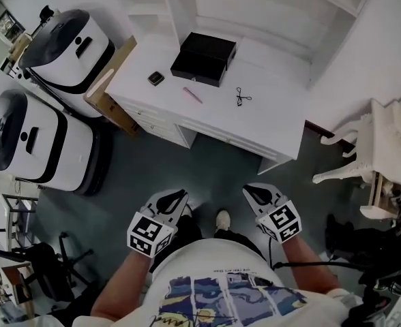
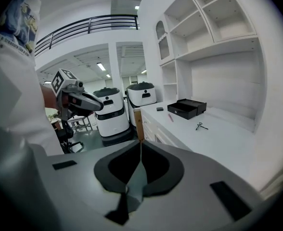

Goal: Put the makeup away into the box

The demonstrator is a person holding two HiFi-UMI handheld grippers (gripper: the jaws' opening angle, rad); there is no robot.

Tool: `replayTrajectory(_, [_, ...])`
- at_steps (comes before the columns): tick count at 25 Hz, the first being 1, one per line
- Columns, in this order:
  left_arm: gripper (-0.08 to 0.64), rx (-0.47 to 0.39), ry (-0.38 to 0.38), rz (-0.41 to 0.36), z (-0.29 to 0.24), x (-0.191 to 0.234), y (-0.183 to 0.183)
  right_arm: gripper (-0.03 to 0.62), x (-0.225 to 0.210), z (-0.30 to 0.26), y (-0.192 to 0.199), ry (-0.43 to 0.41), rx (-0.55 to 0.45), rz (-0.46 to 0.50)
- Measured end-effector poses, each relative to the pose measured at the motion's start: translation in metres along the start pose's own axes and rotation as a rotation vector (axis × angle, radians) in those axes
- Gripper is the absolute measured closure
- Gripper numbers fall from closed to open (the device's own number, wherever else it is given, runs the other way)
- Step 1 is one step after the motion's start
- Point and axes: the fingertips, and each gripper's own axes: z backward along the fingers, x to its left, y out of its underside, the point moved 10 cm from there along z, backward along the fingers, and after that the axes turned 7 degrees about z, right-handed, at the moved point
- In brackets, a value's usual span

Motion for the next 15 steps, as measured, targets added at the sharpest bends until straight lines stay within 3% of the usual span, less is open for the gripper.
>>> replayTrajectory(6, [0.528,0.003,-0.022,0.009,-0.035,0.065,-0.028,0.565,-0.03,-0.028,-0.014,0.005,0.019,-0.01])
replayTrajectory(9, [0.459,0.009,-0.019,0.018,-0.055,0.113,-0.045,0.565,-0.047,-0.044,-0.02,0.051,0.045,-0.03])
replayTrajectory(15, [0.434,0.059,-0.046,-0.032,-0.095,0.22,-0.091,0.565,-0.075,-0.079,-0.052,0.154,0.056,-0.114])
